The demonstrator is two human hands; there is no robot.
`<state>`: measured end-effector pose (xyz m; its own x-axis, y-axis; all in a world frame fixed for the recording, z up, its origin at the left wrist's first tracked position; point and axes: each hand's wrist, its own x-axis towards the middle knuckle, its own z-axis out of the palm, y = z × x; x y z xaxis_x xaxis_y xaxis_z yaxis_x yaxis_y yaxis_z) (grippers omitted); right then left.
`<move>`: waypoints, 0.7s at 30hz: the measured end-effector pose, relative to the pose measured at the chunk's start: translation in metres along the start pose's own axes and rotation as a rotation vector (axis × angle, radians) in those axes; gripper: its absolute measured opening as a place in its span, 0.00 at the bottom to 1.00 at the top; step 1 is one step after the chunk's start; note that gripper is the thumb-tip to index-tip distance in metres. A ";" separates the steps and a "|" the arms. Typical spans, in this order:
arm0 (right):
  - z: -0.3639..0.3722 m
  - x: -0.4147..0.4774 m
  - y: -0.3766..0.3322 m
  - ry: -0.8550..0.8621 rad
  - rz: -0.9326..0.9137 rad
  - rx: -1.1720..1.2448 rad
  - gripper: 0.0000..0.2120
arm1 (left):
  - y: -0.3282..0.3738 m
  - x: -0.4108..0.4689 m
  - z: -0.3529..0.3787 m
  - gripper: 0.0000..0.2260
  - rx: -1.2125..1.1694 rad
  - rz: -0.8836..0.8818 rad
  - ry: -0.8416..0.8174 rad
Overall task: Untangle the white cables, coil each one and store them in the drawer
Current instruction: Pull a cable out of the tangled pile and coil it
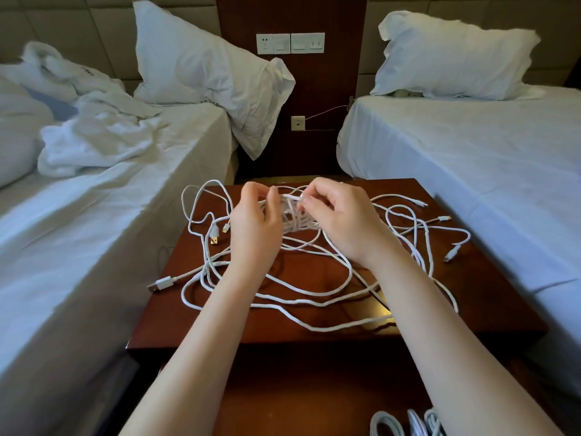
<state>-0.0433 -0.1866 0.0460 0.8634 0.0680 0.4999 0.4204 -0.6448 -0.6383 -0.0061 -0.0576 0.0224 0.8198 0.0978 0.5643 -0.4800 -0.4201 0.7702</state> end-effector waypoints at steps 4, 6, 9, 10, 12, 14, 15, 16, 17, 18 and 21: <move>0.010 -0.001 -0.006 -0.030 -0.047 -0.041 0.07 | -0.005 0.005 -0.006 0.08 -0.032 -0.021 0.085; 0.013 -0.001 -0.006 -0.046 -0.049 -0.047 0.07 | -0.005 0.004 -0.007 0.07 -0.030 -0.010 0.135; 0.015 -0.003 -0.008 -0.063 -0.062 -0.044 0.05 | -0.008 0.005 -0.008 0.06 -0.032 -0.019 0.199; 0.016 -0.003 -0.009 -0.063 -0.065 -0.046 0.05 | -0.008 0.005 -0.007 0.05 -0.041 -0.025 0.213; 0.021 -0.004 -0.009 -0.051 -0.070 -0.038 0.05 | -0.007 0.005 -0.008 0.05 -0.057 -0.021 0.251; 0.026 -0.004 -0.007 -0.030 -0.072 -0.017 0.06 | -0.003 0.005 -0.008 0.04 -0.065 -0.008 0.296; 0.028 -0.004 -0.005 -0.015 -0.074 -0.002 0.06 | -0.002 0.005 -0.009 0.04 -0.074 -0.008 0.307; 0.029 -0.004 -0.004 -0.001 -0.074 0.015 0.06 | -0.001 0.005 -0.009 0.04 -0.090 -0.014 0.312; 0.030 -0.004 -0.003 0.013 -0.072 0.031 0.05 | 0.001 0.005 -0.009 0.05 -0.110 -0.024 0.316; 0.029 -0.004 -0.002 0.026 -0.073 0.049 0.05 | 0.003 0.006 -0.009 0.06 -0.131 -0.038 0.323; 0.027 -0.003 -0.003 0.077 -0.063 0.137 0.05 | 0.009 0.008 -0.011 0.09 -0.213 -0.101 0.335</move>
<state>-0.0393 -0.1643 0.0307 0.8126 0.0435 0.5813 0.5116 -0.5312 -0.6754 -0.0077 -0.0511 0.0370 0.7361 0.4321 0.5210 -0.4851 -0.2001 0.8512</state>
